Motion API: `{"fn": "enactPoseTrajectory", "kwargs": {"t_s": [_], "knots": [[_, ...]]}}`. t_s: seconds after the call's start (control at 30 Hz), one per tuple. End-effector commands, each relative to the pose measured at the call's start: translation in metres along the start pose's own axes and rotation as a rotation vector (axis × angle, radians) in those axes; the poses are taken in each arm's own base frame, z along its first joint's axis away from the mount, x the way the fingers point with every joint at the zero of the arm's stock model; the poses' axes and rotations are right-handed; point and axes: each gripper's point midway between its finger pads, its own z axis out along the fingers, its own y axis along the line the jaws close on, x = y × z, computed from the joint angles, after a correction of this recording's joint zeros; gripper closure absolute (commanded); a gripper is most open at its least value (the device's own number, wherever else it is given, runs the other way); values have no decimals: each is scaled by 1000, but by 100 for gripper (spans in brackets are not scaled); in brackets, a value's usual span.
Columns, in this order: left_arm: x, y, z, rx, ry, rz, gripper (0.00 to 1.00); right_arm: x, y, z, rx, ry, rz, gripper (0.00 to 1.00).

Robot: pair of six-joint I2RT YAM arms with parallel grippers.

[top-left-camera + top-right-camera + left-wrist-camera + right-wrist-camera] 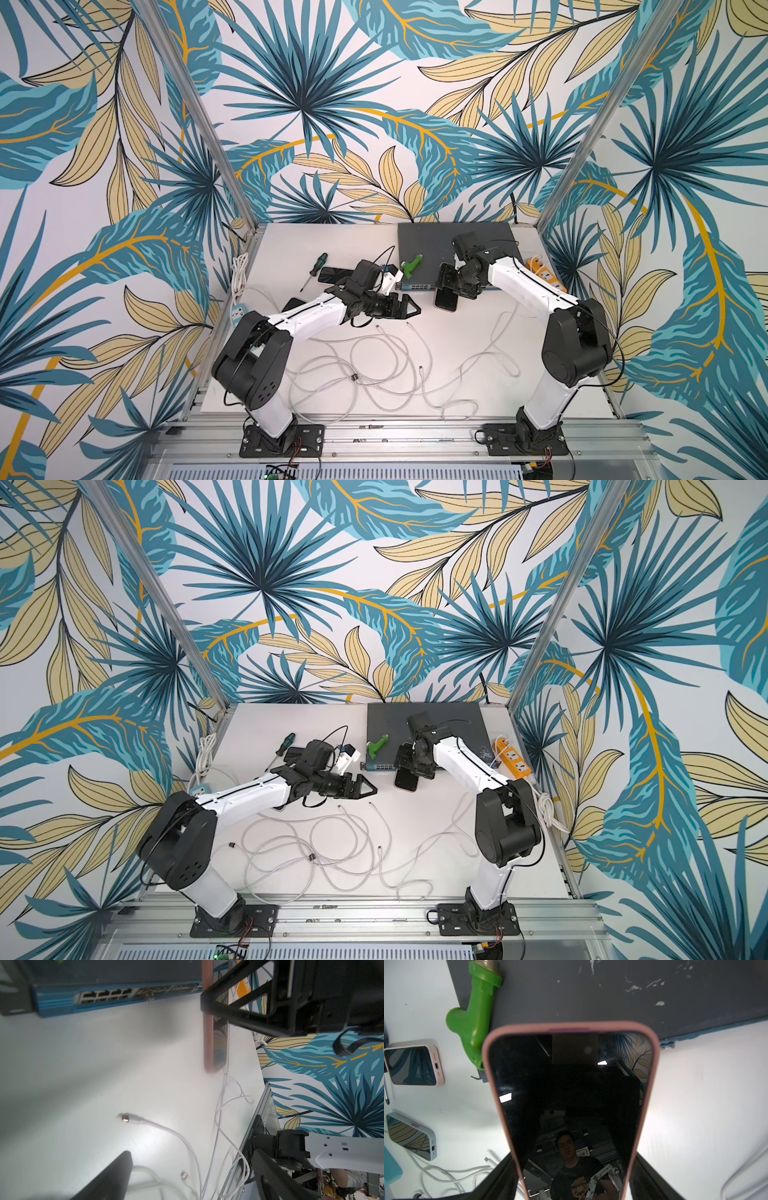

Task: Plug the charging cable into the phone
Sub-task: Pick up the phone at the center of the board.

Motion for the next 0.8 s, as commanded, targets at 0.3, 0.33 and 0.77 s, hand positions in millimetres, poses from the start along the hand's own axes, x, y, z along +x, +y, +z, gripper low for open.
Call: {"fn": "enactPoseTrajectory", "kwargs": {"t_s": [0.3,0.33,0.77], "knots": [[-37,-14,43,66,-39,106,26,8,38,-15,-146,10,8,38],[-38,-13,44,63,-46,109,27,8,40,-16,-155,10,11,38],[-49,-14,54,106,-83,90,86,11,50,-20,-214,23,19,37]]}}
